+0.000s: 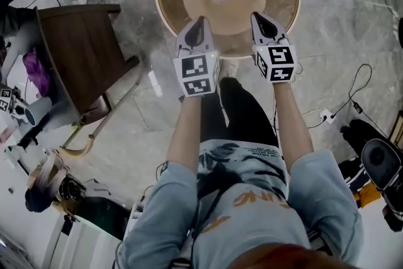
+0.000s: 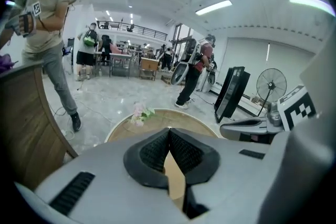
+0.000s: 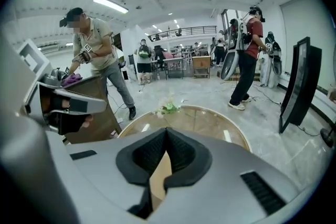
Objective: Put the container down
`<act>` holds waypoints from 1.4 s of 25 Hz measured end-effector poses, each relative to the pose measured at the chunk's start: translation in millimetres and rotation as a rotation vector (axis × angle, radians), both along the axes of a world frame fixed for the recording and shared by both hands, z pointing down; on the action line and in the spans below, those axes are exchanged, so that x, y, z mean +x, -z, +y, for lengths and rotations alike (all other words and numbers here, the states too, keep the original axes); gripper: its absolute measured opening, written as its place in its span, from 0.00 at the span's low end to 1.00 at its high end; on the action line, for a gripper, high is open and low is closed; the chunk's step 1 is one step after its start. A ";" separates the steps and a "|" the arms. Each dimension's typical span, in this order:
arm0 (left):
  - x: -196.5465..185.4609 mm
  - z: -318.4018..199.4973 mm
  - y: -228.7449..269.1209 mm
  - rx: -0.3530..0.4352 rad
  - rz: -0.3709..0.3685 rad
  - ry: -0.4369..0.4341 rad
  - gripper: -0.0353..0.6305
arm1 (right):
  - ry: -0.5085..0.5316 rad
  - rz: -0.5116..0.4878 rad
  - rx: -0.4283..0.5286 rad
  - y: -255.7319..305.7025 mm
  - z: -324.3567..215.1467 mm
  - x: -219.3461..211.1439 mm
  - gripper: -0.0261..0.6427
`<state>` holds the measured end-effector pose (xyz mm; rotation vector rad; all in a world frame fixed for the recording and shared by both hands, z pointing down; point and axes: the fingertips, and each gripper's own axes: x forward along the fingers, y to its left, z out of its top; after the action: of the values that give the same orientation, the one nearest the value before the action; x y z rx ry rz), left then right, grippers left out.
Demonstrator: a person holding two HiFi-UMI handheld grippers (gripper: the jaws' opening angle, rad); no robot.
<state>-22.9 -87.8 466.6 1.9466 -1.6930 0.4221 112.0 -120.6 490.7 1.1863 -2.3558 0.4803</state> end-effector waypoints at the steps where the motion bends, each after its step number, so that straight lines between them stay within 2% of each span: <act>1: 0.6 -0.7 18.5 0.017 -0.007 0.006 0.09 | -0.013 -0.015 0.011 18.9 -1.3 4.3 0.06; 6: 0.5 9.0 98.4 0.080 -0.007 0.083 0.09 | -0.079 -0.105 0.034 102.4 3.2 29.2 0.06; 14: -2.0 9.1 215.9 0.219 -0.035 0.195 0.09 | -0.167 -0.245 0.150 230.8 -10.7 52.9 0.06; 24: -3.8 -4.7 373.8 0.537 -0.039 0.128 0.09 | -0.095 -0.286 0.400 382.0 -28.9 52.2 0.06; 30: -10.2 1.9 405.9 0.603 -0.102 0.116 0.09 | -0.058 -0.296 0.478 415.5 -20.5 49.1 0.06; 35: -9.6 -3.2 419.0 0.613 -0.149 0.124 0.09 | -0.045 -0.271 0.526 435.3 -23.1 50.6 0.06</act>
<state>-32.5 -91.1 47.6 2.2415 -2.2166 -0.0122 162.7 -143.7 55.4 1.4770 -2.7982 0.0237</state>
